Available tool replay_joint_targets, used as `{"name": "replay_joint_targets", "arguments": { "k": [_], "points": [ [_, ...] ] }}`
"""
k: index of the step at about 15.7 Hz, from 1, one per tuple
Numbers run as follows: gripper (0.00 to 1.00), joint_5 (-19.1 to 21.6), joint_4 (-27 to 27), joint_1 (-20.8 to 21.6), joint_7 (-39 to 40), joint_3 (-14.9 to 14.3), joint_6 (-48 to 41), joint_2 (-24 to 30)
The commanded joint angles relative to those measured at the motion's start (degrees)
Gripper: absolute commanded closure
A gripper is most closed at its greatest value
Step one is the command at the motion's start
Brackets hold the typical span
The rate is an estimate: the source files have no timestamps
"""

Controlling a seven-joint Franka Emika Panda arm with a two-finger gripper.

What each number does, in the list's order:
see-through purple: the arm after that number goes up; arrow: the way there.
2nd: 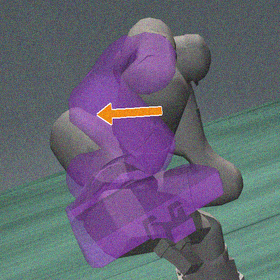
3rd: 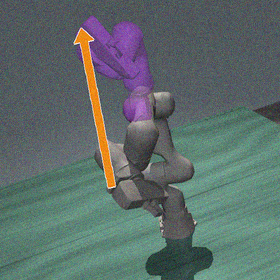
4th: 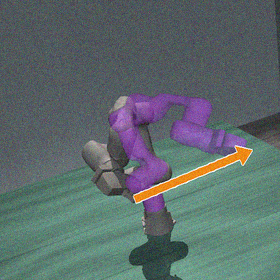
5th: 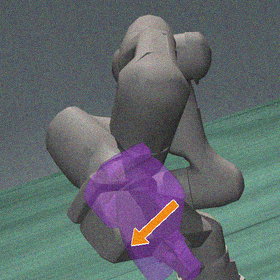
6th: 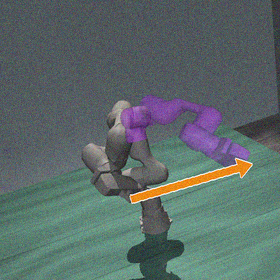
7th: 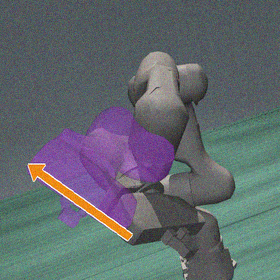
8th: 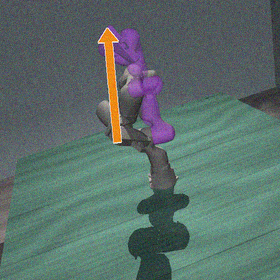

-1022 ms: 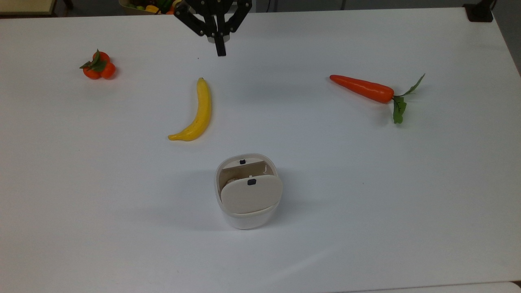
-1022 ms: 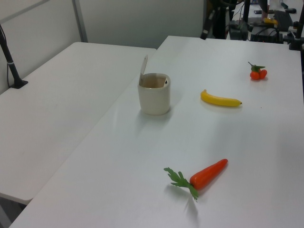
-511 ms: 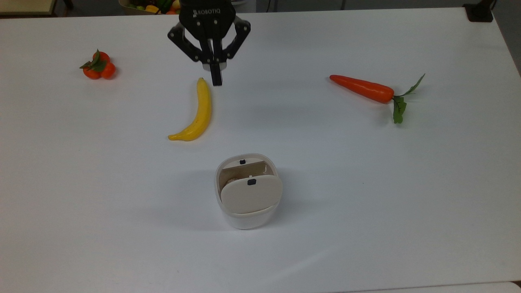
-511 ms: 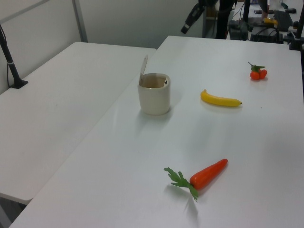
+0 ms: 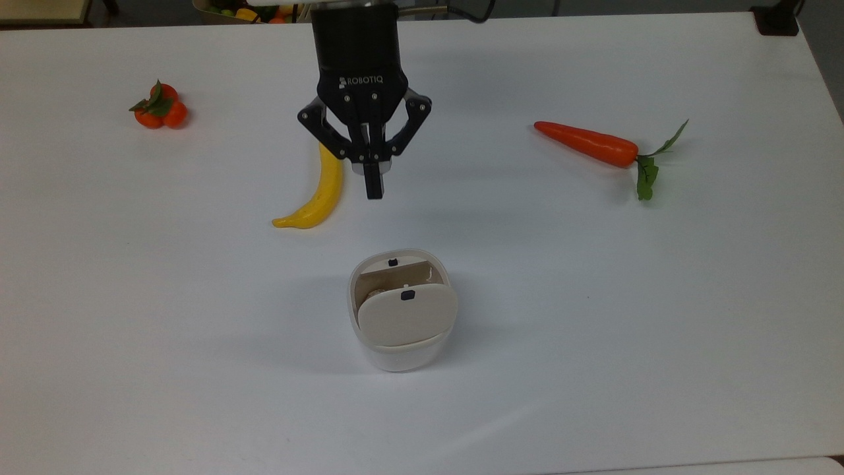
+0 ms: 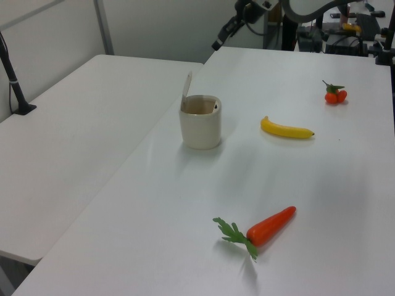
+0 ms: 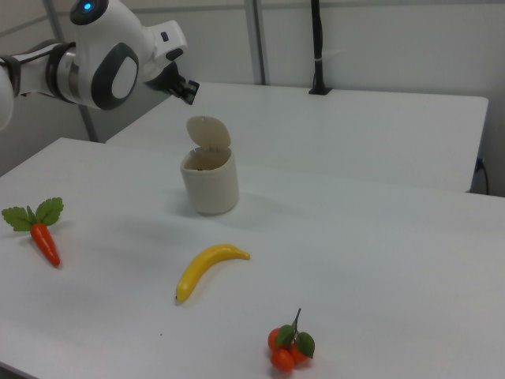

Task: Close garbage bin
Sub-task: 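Move the gripper over the cream bin toward its raised lid, then lower the gripper fingertips against the upright lid edge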

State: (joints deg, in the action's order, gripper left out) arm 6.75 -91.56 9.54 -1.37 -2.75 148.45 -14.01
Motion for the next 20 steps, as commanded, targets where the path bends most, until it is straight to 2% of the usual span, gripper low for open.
{"name": "replay_joint_targets", "arguments": {
  "k": [1, 5, 12, 15, 20],
  "points": [
    [1.00, 0.6, 5.8, 1.2, -1.4, -0.1, 5.1, -5.8],
    [1.00, 0.3, 8.5, 1.5, -1.7, -0.1, 11.0, -9.7],
    [1.00, 0.0, 8.7, 2.3, -1.4, -0.1, 19.0, -14.5],
    [1.00, -0.1, 10.6, 2.3, -1.2, -0.1, 19.8, -16.7],
    [1.00, -0.2, 10.4, 2.3, -1.0, -0.1, 19.9, -17.6]
  ]
}}
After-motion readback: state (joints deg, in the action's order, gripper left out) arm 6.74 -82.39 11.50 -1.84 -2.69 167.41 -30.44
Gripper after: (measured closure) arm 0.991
